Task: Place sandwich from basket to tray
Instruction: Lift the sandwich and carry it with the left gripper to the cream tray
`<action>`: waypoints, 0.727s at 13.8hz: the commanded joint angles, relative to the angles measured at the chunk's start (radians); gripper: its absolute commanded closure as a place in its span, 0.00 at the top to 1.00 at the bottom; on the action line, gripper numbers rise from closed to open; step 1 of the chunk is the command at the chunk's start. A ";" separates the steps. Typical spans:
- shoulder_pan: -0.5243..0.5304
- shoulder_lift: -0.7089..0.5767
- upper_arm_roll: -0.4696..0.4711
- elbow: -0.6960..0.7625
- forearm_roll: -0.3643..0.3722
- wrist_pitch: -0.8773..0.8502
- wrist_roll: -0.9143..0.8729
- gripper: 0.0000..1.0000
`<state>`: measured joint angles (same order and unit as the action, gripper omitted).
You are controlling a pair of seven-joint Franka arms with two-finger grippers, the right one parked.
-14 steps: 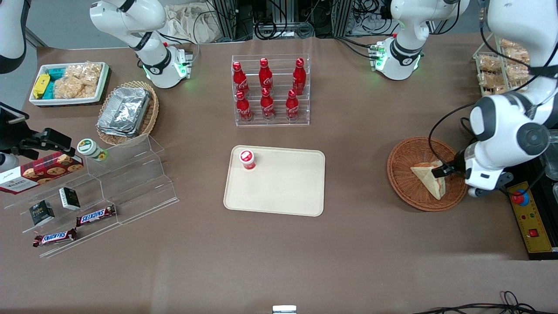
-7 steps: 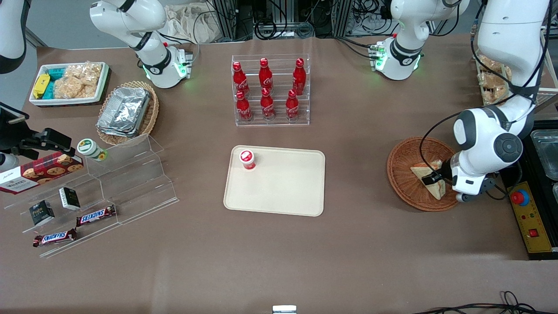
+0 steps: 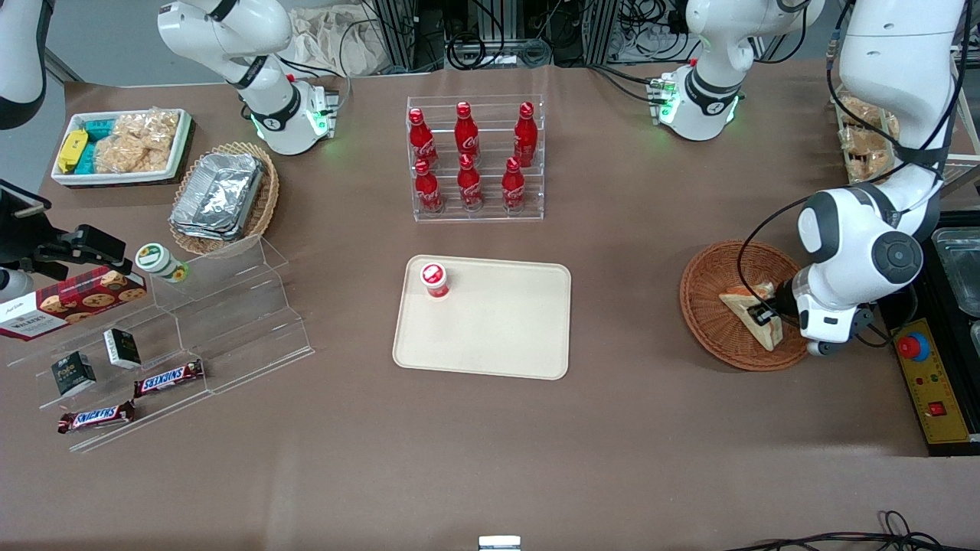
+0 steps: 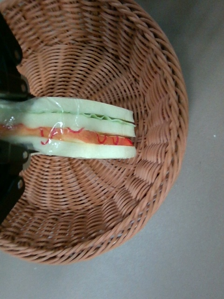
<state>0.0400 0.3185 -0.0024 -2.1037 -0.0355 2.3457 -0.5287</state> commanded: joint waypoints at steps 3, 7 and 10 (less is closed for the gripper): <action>-0.112 -0.171 -0.021 0.105 0.005 -0.303 -0.019 0.25; -0.293 -0.164 -0.027 0.208 0.002 -0.381 -0.043 0.26; -0.420 -0.096 -0.027 0.231 -0.012 -0.312 -0.066 0.27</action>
<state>-0.3117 0.1526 -0.0428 -1.9152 -0.0366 2.0019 -0.5750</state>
